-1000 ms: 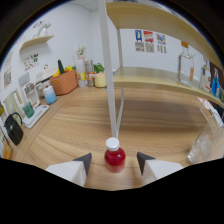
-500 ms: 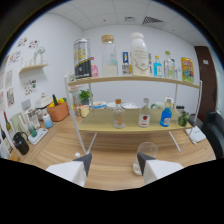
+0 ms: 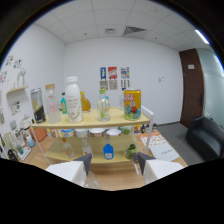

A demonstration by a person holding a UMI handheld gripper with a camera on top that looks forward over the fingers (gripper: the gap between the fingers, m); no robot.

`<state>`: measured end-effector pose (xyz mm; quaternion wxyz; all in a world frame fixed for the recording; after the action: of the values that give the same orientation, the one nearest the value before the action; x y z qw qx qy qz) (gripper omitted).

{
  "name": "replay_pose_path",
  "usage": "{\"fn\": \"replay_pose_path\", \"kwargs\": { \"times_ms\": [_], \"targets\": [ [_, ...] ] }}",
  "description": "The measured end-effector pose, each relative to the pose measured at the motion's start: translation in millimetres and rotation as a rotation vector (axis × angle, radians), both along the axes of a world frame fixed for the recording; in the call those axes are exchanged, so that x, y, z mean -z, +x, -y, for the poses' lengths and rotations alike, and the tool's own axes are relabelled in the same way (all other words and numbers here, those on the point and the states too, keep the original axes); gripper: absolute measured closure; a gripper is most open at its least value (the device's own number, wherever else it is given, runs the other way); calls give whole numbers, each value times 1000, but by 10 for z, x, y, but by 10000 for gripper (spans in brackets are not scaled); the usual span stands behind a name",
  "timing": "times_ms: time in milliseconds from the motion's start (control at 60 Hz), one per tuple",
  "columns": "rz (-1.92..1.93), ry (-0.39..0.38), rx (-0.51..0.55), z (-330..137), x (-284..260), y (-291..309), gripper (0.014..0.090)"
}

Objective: Make me a cup of Vodka Sunrise.

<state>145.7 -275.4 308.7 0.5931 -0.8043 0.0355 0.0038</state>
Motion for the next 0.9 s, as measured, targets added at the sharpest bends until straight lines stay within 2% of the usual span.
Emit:
{"fn": "replay_pose_path", "kwargs": {
  "times_ms": [183,333,350,367,400,450,467,483,500,650,900],
  "targets": [
    [-15,118,12,-634,-657,439,195],
    [6,149,-3,-1164,-768,626,200],
    [7,146,-5,-1214,-765,640,261],
    [8,143,-5,-1251,-763,652,201],
    [5,142,-5,-1339,-770,680,201],
    [-6,146,-24,-1466,-774,665,230],
    [-8,145,-30,-1505,-772,658,300],
    [-10,144,-35,-1541,-767,657,260],
    [-10,143,-39,-1574,-764,656,274],
    [17,132,-55,-1739,-719,680,507],
    [30,130,-57,-1681,-752,684,527]
  ]
}}
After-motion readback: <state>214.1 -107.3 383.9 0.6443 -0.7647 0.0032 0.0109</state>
